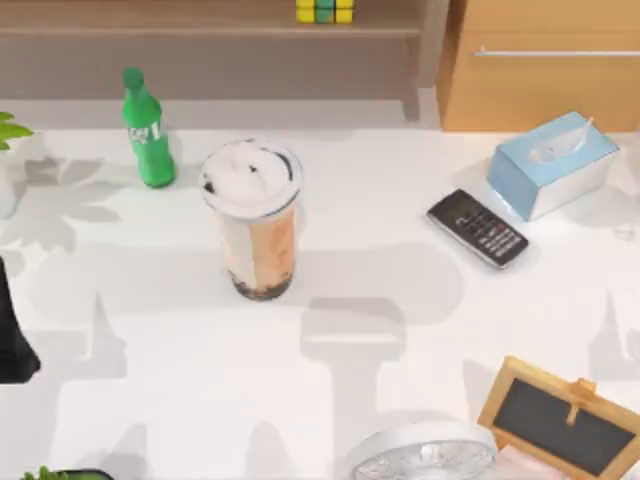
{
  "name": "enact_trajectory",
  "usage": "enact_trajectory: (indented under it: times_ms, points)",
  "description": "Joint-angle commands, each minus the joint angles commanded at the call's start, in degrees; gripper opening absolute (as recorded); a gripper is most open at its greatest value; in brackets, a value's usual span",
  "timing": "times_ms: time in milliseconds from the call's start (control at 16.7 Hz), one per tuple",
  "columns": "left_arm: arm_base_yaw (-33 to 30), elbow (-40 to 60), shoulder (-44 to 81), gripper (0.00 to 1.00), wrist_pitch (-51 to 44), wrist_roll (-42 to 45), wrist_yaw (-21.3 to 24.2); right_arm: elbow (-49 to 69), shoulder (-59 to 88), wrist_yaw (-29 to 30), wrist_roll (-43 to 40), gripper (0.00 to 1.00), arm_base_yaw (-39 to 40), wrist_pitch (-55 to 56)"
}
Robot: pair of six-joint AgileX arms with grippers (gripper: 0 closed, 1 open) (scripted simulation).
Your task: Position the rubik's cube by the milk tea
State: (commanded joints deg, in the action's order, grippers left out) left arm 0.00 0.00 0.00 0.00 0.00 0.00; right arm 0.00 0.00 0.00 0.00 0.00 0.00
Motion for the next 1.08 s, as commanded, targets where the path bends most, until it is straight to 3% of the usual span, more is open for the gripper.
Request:
enact_trajectory:
  times_ms: [240, 480, 720, 1080]
  points:
    - [-0.57, 1.25, 1.70, 1.00, 1.26, 0.02, -0.26, 0.00, 0.00, 0.00, 0.00, 1.00, 0.00, 0.00]
    - [-3.79, 9.18, 12.03, 1.00, 9.04, 0.17, -1.87, 0.00, 0.00, 0.00, 0.00, 1.00, 0.00, 0.00]
    - [-9.24, 22.67, 31.40, 1.00, 21.61, 0.38, -5.27, 0.00, 0.00, 0.00, 0.00, 1.00, 0.00, 0.00]
    - [-19.84, 43.25, 71.45, 1.00, 37.93, 0.66, -13.66, 0.00, 0.00, 0.00, 0.00, 1.00, 0.00, 0.00]
